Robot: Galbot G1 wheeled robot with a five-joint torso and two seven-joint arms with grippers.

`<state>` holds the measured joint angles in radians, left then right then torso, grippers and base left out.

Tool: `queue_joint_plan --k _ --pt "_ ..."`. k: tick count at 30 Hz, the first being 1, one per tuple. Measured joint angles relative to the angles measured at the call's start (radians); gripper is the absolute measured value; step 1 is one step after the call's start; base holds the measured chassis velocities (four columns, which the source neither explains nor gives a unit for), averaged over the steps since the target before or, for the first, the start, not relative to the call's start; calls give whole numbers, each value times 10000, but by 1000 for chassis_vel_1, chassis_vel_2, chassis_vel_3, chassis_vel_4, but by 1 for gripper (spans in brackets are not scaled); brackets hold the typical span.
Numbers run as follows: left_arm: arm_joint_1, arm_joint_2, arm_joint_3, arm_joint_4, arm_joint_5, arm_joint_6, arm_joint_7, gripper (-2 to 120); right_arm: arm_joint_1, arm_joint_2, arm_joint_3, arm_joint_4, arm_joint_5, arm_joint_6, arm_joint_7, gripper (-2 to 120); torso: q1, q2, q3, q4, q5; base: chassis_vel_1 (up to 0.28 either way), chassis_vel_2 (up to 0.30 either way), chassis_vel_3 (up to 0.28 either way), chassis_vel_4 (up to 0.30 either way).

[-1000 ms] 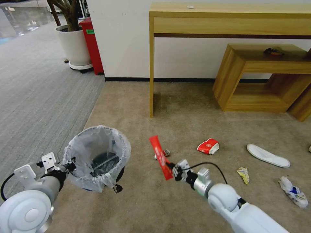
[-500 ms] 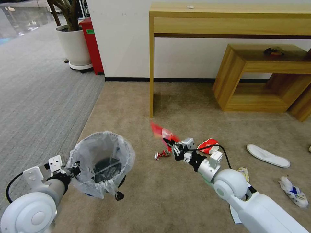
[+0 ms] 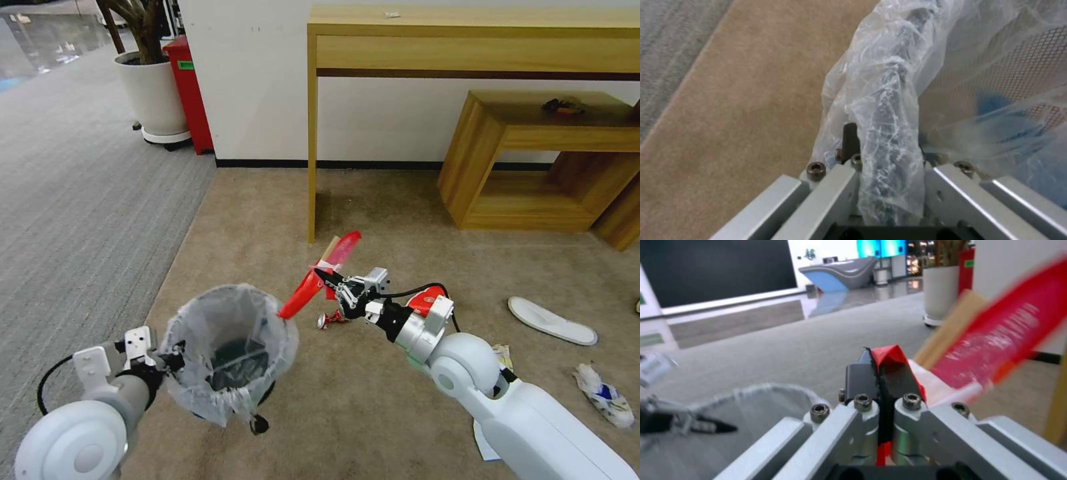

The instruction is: Pick up the trash bin and place the garbage on the floor into it.

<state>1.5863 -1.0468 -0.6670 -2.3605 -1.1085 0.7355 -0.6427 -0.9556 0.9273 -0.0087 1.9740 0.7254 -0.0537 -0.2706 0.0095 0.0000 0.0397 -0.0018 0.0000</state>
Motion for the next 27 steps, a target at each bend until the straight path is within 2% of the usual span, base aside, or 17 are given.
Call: queue_joint_plan --k 9,15,27 --pt "-270 147 835 177 280 0 45 0 698 110 -515 -20 782 366 -379 0 0 0 0 0 0 0 0 0 0" --pt "-512 137 1341 312 350 0 53 0 1497 210 -1237 -305 947 738 -916 0 0 0 0 0 0 0 0 0 0" --pt "-829 182 1719 436 277 0 180 0 2074 553 -2141 -759 768 924 -1111 0 0 0 0 0 -1 0 0 0 0"
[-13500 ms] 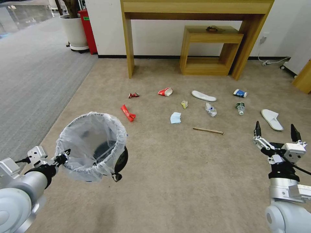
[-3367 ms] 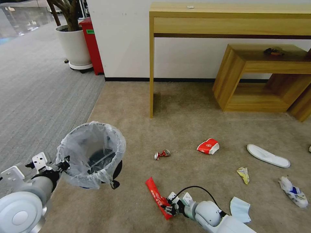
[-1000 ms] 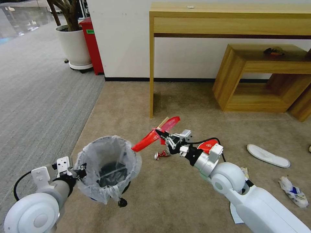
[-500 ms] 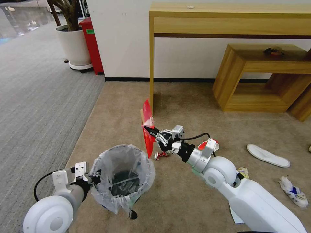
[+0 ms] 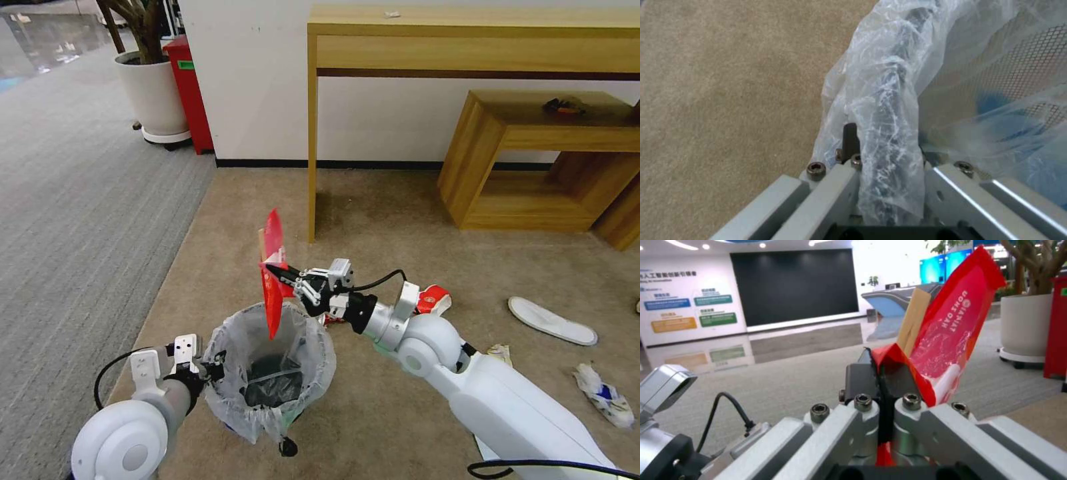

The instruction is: Pick up the trash bin and place the garbage on the floor into it.

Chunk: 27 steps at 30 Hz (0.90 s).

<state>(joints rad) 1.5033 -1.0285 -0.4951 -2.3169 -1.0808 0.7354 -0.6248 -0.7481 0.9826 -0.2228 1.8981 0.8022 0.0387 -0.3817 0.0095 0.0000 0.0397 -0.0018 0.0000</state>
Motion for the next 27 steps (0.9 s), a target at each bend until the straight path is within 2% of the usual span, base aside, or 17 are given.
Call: queue_joint_plan --k 11,21,24,25,27 --pt "-112 19 -9 66 -38 0 98 0 -26 124 -754 -430 -406 225 -342 0 0 -1 0 0 0 0 0 0 0" --pt "-79 109 -126 -34 -66 0 122 0 -239 -35 -635 -812 -860 562 -1063 0 0 0 -1 -1 1 0 0 0 0" --pt "-85 120 -125 -27 -54 0 134 0 -374 -106 -464 -808 -868 568 -1325 11 0 0 -1 -1 1 0 0 0 0" --pt "-85 120 -125 -27 -54 0 134 0 -374 -106 -464 -808 -868 568 -1325 11 0 0 -1 -1 1 0 0 0 0" --pt "-87 123 -122 -19 -39 0 142 0 -432 -159 -380 -748 -869 463 -1381 22 0 0 0 -1 1 0 0 0 0"
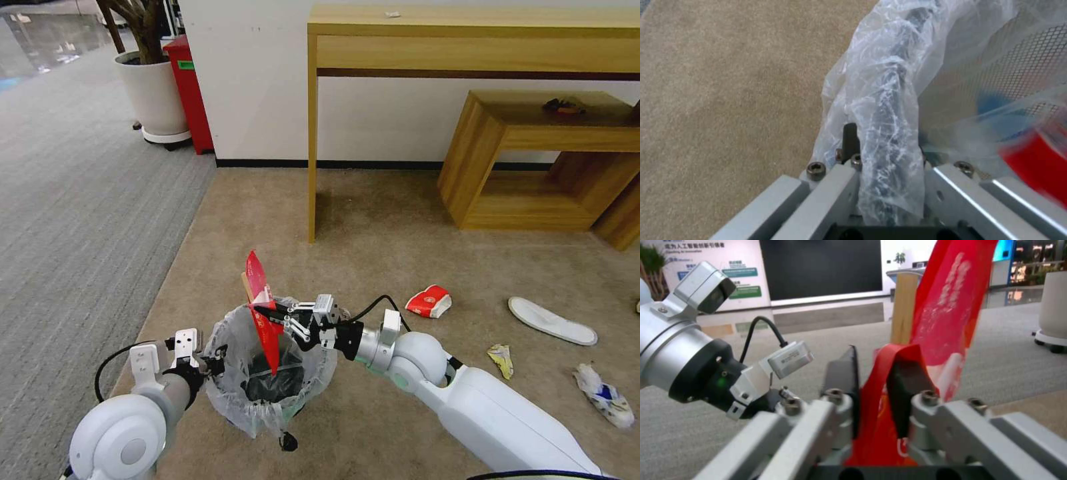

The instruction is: Pick up the trash bin and place the garbage on the floor into it.

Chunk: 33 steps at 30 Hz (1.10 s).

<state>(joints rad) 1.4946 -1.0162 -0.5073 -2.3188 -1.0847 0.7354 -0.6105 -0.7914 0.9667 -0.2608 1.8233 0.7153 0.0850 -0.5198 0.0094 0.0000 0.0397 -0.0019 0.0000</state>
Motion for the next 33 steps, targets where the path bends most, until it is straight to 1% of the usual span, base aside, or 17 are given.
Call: queue_joint_plan --k 1,2,3,5,6,9,10,11,13,14,16,17,18,21,25,33 --pt "-1 3 0 1 5 0 0 0 -28 -22 29 30 0 -38 -12 25 0 0 0 0 0 0 0 0 0" --pt "-1 3 0 1 5 0 0 0 -28 -22 29 30 0 -38 -12 25 0 0 0 0 0 0 0 0 0" --pt "-3 6 0 1 8 0 1 0 -46 -41 49 45 -2 -62 -17 28 0 0 0 0 0 0 0 0 0" --pt "-5 13 0 2 10 0 3 0 -121 -99 117 72 -61 -112 -70 40 0 0 0 0 0 0 0 0 0" --pt "-5 13 0 2 10 0 3 0 -121 -99 117 72 -61 -112 -70 40 0 0 0 0 0 0 0 0 0" --pt "-6 15 5 -2 17 0 6 0 -230 -156 217 103 -125 -128 -190 55 0 0 0 0 0 0 0 0 0" --pt "-6 15 5 -2 17 0 6 0 -230 -156 217 103 -125 -128 -190 55 0 0 0 0 0 0 0 0 0" --pt "-5 13 15 -10 25 0 6 0 -264 -175 249 114 -134 -134 -238 59 0 0 0 0 0 0 0 0 0" --pt "9 6 23 -27 44 0 7 0 -314 -207 292 136 -152 -143 -295 70 0 0 -1 0 0 0 0 0 0" --pt "9 6 23 -27 44 0 7 0 -314 -207 292 136 -152 -143 -295 70 0 0 -1 0 0 0 0 0 0" --pt "39 1 23 -58 57 0 9 0 -381 -242 337 167 -175 -152 -361 80 0 0 0 0 0 0 0 0 0" --pt "59 0 19 -78 63 0 12 0 -409 -263 361 189 -188 -158 -384 84 0 0 0 0 0 0 0 0 0" --pt "59 0 19 -78 63 0 12 0 -409 -263 361 189 -188 -158 -384 84 0 0 0 0 0 0 0 0 0" --pt "114 0 -3 -131 104 0 21 0 -459 -309 397 251 -209 -178 -475 97 0 0 -1 1 0 0 0 0 0" --pt "167 -1 -36 -182 160 0 45 0 -503 -352 413 300 -259 -211 -519 100 0 0 0 0 0 0 0 0 0" --pt "245 -5 -106 -260 220 0 83 0 -604 -410 454 370 -324 -221 -538 100 0 0 0 0 0 0 0 0 0"
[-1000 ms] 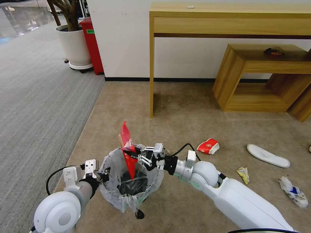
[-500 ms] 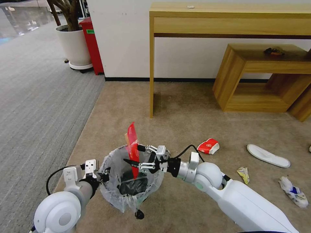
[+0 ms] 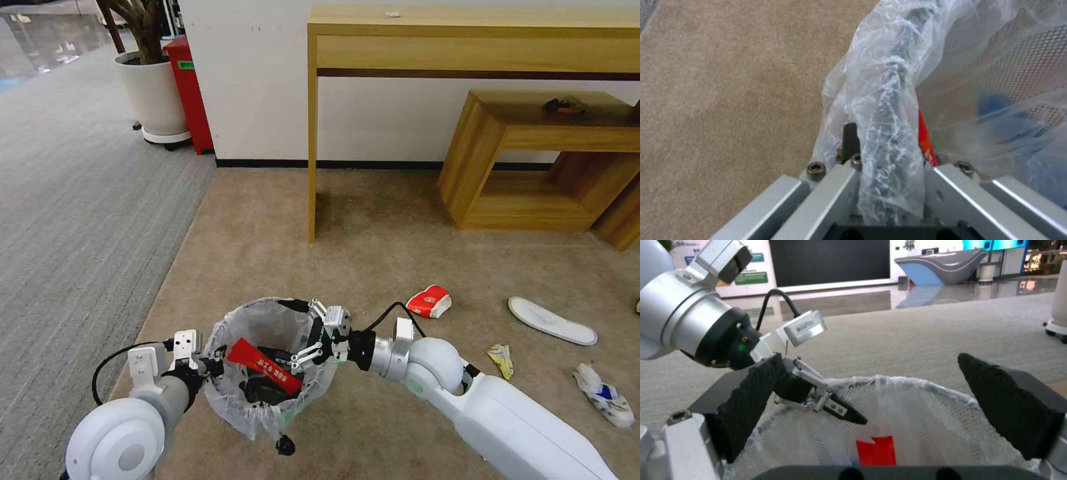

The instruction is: Pick up the trash bin and place the garbage on the floor into it.

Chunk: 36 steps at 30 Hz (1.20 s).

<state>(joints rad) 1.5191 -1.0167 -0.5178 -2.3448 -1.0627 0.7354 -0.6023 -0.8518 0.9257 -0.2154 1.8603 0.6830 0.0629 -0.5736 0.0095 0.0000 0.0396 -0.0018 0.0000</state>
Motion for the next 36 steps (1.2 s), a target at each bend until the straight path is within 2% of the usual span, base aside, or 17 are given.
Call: queue_joint_plan --k 5,8,12,15,16,19,20,23,29,32,36 --pt "3 -6 -97 -4 9 0 6 0 -63 10 115 38 14 61 214 100 0 0 0 0 0 0 0 0 0" --pt "-16 -46 -330 -10 -54 0 -102 0 -179 63 470 146 475 116 907 100 0 0 0 0 0 0 0 0 0" --pt "-35 -65 -537 -10 -223 0 -270 0 -276 62 847 266 703 96 1305 100 0 0 0 0 0 0 0 0 0" --pt "-49 -67 -975 28 -362 0 -574 0 -592 49 1833 515 685 -40 2146 100 0 0 0 0 0 0 0 0 0" --pt "-49 -67 -975 28 -362 0 -574 0 -592 49 1833 515 685 -40 2146 100 0 0 0 0 0 0 0 0 0" --pt "-84 -89 -1294 68 -370 0 -939 0 -976 39 2556 660 450 55 3305 100 0 0 0 0 -1 0 0 0 0" --pt "-84 -89 -1294 68 -370 0 -939 0 -976 39 2556 660 450 55 3305 100 0 0 0 0 -1 0 0 0 0" --pt "-141 -152 -1532 116 -482 0 -1346 0 -1402 74 3366 740 225 171 4257 100 0 0 0 0 0 0 0 0 0" --pt "-141 -188 -1953 309 -273 0 -1548 0 -1985 136 4580 913 -28 77 4739 100 0 0 0 0 0 0 0 0 0" --pt "56 -93 -2468 374 -94 0 -1504 0 -2521 206 5554 1040 -211 61 4852 100 0 0 0 0 0 0 0 0 0" --pt "171 -37 -3007 352 -236 0 -1424 0 -2987 343 6189 1172 -318 110 4955 100 0 0 0 0 0 0 0 0 0"
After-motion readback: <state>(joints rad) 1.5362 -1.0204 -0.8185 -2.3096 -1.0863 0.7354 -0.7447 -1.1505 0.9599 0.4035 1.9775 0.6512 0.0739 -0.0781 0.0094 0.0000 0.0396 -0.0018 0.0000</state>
